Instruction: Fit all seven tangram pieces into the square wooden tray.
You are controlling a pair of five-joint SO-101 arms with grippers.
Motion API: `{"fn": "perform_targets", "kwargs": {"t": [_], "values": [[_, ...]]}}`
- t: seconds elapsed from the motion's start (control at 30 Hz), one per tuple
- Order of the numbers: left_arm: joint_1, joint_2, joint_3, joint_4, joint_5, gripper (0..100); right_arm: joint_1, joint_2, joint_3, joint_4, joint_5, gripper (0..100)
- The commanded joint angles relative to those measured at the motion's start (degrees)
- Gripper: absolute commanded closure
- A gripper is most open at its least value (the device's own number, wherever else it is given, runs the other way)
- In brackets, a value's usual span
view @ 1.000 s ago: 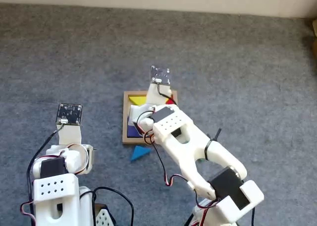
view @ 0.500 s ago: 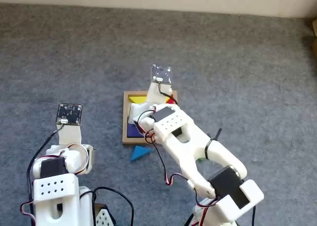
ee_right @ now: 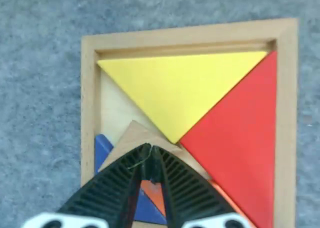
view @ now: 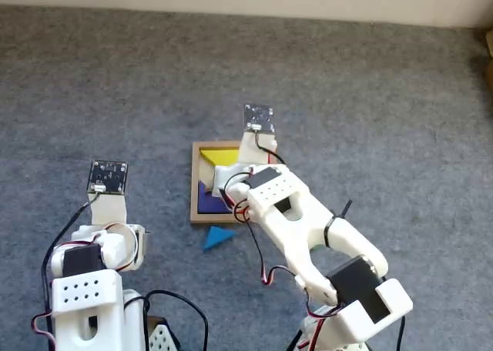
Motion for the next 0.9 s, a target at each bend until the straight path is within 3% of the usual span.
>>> {"fn": "perform_targets", "kwargs": {"t": [0.0,0.23,0.43,0.63,0.87], "values": [[-0.7,-0.6,-0.1,-0.8,-0.6,78,1.6,-0.5,0.7,-0.7,0.9,99.1],[-0.8,-0.6,-0.1,-0.8,-0.6,78,5.0,-5.3,0.8,-0.7,0.9,99.1],[-0.8,-0.6,-0.1,-0.8,-0.6,78,1.2,-9.5,0.7,-2.8,0.9,99.1],[-0.8,-0.6,-0.1,-0.9,-0.6,78,-3.4,-4.3,0.7,-11.6,0.9,99.1],[-0.8,-0.6,-0.1,-0.9,-0.6,78,-4.4,3.6,0.7,-12.6,4.3,99.1]]}}
